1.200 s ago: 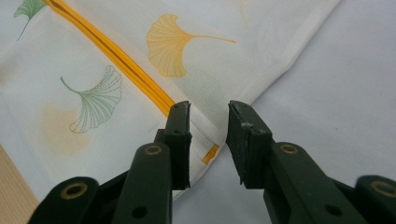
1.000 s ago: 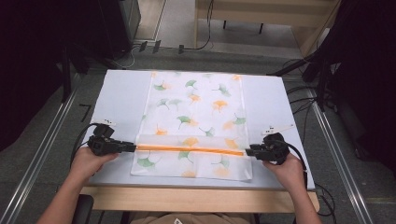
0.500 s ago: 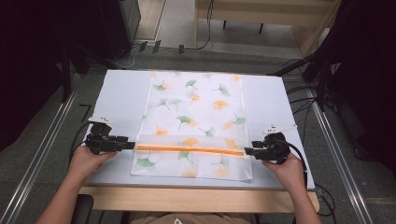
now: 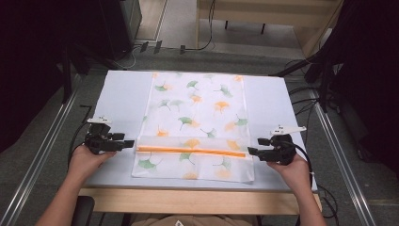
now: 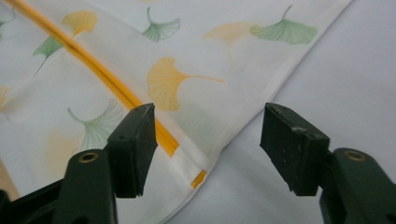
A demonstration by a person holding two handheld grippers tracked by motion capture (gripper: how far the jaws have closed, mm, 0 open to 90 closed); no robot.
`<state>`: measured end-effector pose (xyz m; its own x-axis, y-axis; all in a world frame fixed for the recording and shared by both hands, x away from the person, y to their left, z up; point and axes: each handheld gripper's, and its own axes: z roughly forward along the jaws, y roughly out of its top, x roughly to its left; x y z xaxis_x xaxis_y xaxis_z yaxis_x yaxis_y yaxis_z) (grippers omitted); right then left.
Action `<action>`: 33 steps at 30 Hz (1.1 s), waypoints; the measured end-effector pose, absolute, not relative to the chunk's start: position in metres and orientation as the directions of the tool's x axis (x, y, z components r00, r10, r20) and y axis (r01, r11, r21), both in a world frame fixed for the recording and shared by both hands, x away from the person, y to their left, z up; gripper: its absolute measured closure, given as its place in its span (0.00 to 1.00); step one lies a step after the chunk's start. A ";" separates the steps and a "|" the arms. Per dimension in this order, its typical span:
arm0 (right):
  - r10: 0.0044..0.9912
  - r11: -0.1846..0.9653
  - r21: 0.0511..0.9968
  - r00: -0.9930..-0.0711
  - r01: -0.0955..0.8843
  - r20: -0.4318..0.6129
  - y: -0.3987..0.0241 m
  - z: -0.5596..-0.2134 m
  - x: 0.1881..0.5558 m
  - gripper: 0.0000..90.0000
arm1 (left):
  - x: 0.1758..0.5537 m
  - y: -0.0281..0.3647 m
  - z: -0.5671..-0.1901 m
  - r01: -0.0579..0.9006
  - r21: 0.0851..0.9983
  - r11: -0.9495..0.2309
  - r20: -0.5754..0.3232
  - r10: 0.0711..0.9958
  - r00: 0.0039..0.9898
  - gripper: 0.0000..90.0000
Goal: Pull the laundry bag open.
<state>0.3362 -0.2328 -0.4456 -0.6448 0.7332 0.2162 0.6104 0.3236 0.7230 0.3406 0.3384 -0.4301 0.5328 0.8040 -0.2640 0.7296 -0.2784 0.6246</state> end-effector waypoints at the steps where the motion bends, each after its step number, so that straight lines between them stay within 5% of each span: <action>1: 0.741 0.313 0.733 -0.638 0.604 0.210 -0.234 -0.446 0.336 0.38 | 0.341 0.339 -0.430 0.727 0.627 -0.280 -0.260 0.805 0.533 0.40; 22: 0.840 0.230 0.766 -0.520 0.600 0.155 -0.278 -0.454 0.337 0.30 | 0.345 0.358 -0.428 0.700 0.674 -0.237 -0.180 0.866 0.467 0.35; 33: 0.829 0.247 0.752 -0.536 0.611 0.163 -0.281 -0.458 0.338 0.24 | 0.348 0.360 -0.429 0.702 0.678 -0.218 -0.189 0.872 0.452 0.35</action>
